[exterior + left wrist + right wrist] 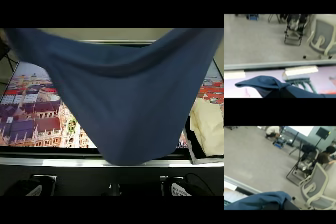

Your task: Fold the shirts.

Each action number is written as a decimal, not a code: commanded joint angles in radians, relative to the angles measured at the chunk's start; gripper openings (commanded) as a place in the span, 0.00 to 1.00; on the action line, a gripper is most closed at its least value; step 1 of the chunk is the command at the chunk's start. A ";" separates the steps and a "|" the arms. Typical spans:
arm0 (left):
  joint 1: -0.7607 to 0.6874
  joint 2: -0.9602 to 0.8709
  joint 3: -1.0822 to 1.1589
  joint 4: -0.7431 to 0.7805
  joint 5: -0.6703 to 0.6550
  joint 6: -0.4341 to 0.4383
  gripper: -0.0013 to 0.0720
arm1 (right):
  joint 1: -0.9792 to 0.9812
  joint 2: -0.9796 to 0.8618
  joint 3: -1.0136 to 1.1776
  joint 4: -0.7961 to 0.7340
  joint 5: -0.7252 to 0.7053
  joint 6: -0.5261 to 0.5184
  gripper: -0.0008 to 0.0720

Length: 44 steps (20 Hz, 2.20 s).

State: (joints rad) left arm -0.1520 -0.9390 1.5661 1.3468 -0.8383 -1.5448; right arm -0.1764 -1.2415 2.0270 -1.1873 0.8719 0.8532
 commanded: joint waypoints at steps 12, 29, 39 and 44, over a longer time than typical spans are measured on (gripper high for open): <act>-0.064 -0.233 -0.567 -0.090 0.241 -0.122 0.05 | 0.012 -0.673 0.002 0.296 0.314 0.181 0.75; -0.011 -0.207 -0.536 -0.090 -0.031 0.109 0.05 | 0.192 0.229 -1.483 0.407 0.319 0.258 0.96; -0.025 -0.207 -0.536 -0.090 -0.026 0.109 0.05 | 0.194 0.206 -1.651 0.584 0.049 0.336 0.93; -0.025 -0.207 -0.536 -0.090 -0.026 0.109 0.05 | 0.404 0.131 -1.651 0.745 -0.171 0.347 0.92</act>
State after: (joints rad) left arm -0.1772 -1.1469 1.0294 1.2564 -0.8650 -1.4361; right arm 0.1230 -1.0782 0.3809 -0.5423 0.8585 1.1839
